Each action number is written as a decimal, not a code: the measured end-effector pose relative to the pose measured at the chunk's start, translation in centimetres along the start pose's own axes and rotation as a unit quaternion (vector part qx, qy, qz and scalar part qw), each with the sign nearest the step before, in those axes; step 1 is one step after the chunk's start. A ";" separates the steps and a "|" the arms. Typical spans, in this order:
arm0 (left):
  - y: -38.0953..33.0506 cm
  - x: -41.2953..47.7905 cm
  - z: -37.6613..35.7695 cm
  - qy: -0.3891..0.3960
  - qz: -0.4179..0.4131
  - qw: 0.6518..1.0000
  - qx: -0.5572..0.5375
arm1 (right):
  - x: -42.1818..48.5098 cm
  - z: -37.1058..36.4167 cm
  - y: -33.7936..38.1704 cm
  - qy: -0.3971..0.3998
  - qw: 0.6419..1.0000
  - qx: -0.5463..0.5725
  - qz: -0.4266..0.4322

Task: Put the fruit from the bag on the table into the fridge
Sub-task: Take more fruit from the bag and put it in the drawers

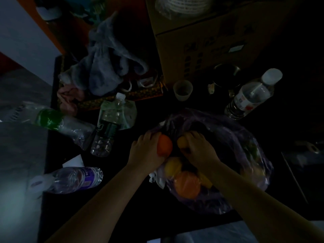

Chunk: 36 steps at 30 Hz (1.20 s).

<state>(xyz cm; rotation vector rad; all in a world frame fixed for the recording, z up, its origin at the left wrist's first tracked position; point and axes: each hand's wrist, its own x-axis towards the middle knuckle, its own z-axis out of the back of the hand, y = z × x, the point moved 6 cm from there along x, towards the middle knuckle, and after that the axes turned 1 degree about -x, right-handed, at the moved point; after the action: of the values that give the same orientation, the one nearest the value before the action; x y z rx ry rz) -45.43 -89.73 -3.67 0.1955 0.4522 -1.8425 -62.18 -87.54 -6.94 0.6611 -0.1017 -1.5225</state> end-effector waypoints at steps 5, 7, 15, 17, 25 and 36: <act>-0.2 -0.3 0.3 -0.011 -0.008 1.000 0.005 | -0.2 0.2 -0.2 -0.015 1.000 0.015 -0.013; -0.3 -0.6 0.7 -0.025 -0.011 1.000 -0.003 | -0.6 0.5 -0.2 -0.030 0.999 0.016 -0.007; -2.1 -3.2 4.8 -0.104 -0.075 0.989 -0.075 | -4.8 4.8 1.7 -0.144 0.988 0.052 -0.015; -2.8 -4.2 6.0 -0.122 -0.100 0.984 -0.085 | -6.6 6.1 2.6 -0.169 0.985 0.043 -0.019; -5.5 -9.8 9.7 -0.095 -0.233 0.958 -0.134 | -16.9 9.9 7.1 -0.275 0.955 -0.011 -0.112; -3.0 -24.5 14.4 -0.142 -0.421 0.876 -0.188 | -33.3 8.9 18.3 -0.415 0.888 -0.079 -0.183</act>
<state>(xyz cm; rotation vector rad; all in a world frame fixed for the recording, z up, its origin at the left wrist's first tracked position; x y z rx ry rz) -39.18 -73.20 18.76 -0.6329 0.7480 -2.5179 -52.76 -60.91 19.93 -0.1594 -0.5179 -2.0739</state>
